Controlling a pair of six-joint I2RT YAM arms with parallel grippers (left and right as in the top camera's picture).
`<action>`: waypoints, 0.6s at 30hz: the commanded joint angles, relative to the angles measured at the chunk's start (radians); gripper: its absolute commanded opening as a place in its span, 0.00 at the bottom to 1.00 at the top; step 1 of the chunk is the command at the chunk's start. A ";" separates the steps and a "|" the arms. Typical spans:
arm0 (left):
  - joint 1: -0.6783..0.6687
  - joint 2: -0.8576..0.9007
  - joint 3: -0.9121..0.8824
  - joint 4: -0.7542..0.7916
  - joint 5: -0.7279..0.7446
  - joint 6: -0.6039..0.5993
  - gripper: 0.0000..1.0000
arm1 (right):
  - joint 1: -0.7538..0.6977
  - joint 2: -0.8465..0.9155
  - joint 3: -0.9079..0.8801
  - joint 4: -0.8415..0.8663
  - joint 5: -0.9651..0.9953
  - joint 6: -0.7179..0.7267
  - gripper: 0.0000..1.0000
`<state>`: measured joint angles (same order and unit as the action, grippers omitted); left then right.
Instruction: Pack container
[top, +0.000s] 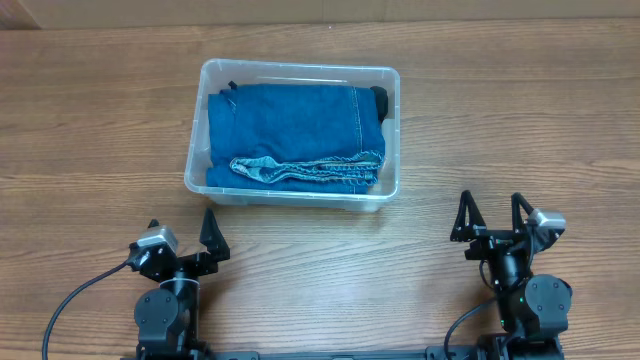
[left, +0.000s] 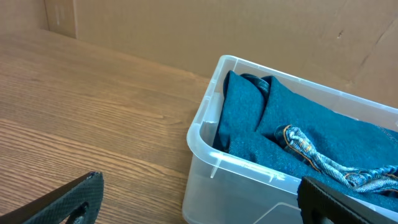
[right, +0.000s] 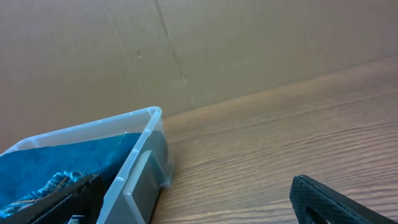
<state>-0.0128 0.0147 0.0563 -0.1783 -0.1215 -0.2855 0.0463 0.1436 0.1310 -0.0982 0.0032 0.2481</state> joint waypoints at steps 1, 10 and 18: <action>0.006 -0.010 -0.005 0.006 -0.016 0.012 1.00 | -0.004 -0.044 -0.021 -0.021 -0.008 0.014 1.00; 0.006 -0.010 -0.005 0.006 -0.016 0.012 1.00 | -0.004 -0.109 -0.086 -0.024 -0.010 0.014 1.00; 0.006 -0.010 -0.005 0.006 -0.016 0.012 1.00 | -0.003 -0.128 -0.098 -0.039 -0.006 0.013 1.00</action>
<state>-0.0128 0.0147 0.0563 -0.1783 -0.1215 -0.2855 0.0463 0.0414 0.0425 -0.1429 -0.0006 0.2577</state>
